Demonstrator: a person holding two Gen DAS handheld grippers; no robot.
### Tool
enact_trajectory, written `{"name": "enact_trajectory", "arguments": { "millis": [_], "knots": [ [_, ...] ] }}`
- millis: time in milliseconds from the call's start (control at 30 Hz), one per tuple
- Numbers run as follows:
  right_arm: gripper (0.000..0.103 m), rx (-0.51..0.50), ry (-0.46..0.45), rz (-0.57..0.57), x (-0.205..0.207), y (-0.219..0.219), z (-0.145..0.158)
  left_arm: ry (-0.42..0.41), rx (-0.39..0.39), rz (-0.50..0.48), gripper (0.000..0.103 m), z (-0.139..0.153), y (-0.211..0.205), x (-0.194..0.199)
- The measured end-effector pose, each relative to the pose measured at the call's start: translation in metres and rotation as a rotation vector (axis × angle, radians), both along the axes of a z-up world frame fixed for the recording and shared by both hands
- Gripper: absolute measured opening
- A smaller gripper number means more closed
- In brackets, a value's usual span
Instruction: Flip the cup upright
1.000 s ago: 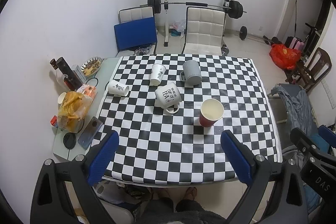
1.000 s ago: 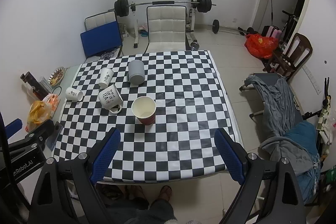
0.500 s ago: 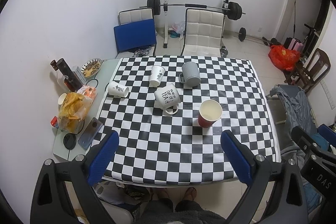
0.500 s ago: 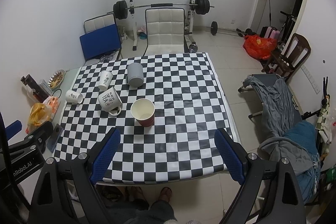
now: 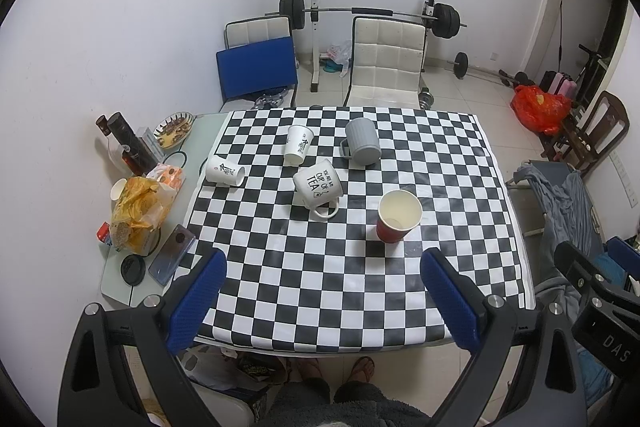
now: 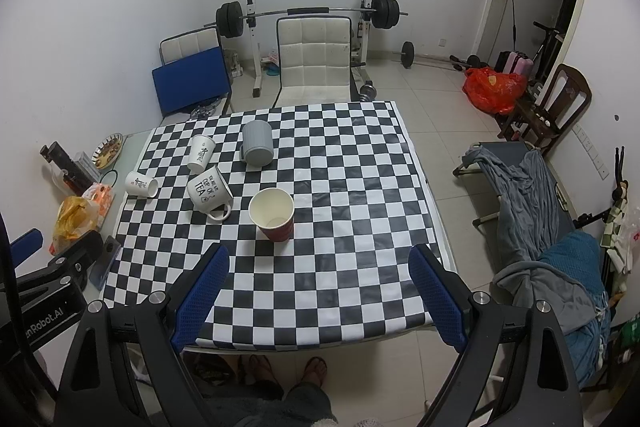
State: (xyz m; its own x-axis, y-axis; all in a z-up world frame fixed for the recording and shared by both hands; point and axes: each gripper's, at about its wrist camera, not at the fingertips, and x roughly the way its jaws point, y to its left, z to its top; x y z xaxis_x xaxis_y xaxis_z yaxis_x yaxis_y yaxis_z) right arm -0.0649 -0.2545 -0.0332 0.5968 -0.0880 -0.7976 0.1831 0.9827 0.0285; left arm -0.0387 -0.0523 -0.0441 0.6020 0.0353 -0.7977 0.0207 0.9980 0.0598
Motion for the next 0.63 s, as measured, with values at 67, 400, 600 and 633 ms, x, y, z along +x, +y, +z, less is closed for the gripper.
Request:
{"name": "enact_trajectory", "arguments": {
  "millis": [67,400,600,633],
  "knots": [
    [0.093,0.0,0.0,-0.002,-0.0004,0.0008,-0.0006,0.001,0.0,-0.001,0.099,-0.0002,0.0,0.0],
    [0.093,-0.001,-0.001,0.0,-0.0012,0.001,-0.0011,0.0,-0.001,0.0,0.099,-0.0005,0.0004,-0.0006],
    [0.093,0.002,-0.001,-0.001,-0.0014,0.0015,-0.0016,-0.004,-0.001,-0.001,0.099,-0.0006,0.0013,-0.001],
    [0.093,-0.002,-0.003,-0.002,-0.0017,0.002,-0.0019,-0.002,-0.002,-0.003,0.099,-0.0004,0.001,-0.0006]
  ]
}}
